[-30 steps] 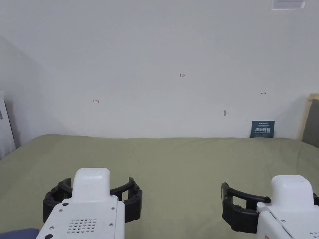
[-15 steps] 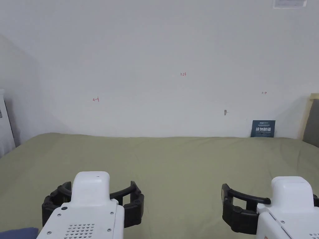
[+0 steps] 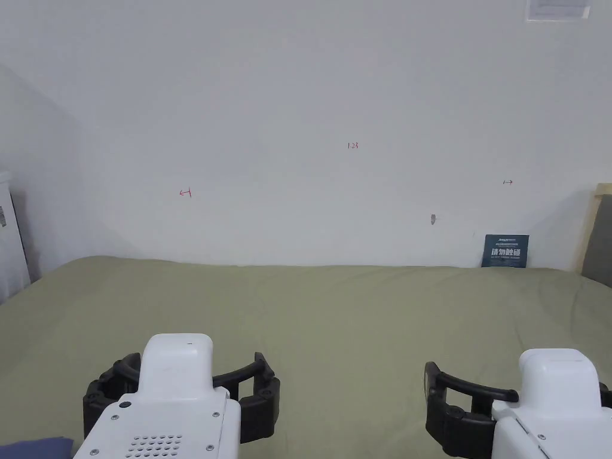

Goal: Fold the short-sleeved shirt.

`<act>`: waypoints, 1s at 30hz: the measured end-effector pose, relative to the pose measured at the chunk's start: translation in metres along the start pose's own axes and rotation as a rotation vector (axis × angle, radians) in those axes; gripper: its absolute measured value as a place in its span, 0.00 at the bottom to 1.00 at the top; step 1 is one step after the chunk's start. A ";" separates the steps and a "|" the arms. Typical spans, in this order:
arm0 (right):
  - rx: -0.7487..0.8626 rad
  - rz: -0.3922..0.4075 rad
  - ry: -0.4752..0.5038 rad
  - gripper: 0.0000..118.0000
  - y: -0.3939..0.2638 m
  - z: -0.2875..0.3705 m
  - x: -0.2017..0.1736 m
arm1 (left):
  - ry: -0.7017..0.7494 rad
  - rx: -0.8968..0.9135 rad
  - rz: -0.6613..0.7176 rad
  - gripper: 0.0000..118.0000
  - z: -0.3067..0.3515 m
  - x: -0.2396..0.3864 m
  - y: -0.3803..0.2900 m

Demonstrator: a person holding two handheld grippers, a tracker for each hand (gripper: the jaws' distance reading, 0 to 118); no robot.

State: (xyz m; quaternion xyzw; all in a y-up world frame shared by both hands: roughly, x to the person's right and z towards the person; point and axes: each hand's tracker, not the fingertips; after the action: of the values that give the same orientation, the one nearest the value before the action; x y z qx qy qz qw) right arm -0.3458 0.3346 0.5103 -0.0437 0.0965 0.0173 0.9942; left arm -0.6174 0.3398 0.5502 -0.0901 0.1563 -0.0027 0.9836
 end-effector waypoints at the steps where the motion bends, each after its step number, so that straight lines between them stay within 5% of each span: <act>1: -0.001 0.000 -0.001 1.00 0.000 0.000 0.000 | -0.002 0.001 0.002 0.97 0.000 0.000 0.000; 30: -0.015 0.009 -0.007 1.00 -0.005 0.003 0.002 | -0.029 0.006 0.002 0.98 0.003 0.004 -0.008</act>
State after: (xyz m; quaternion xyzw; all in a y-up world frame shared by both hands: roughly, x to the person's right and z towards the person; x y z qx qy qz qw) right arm -0.3431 0.3296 0.5135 -0.0508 0.0932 0.0228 0.9941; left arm -0.6124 0.3320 0.5536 -0.0870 0.1419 -0.0011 0.9860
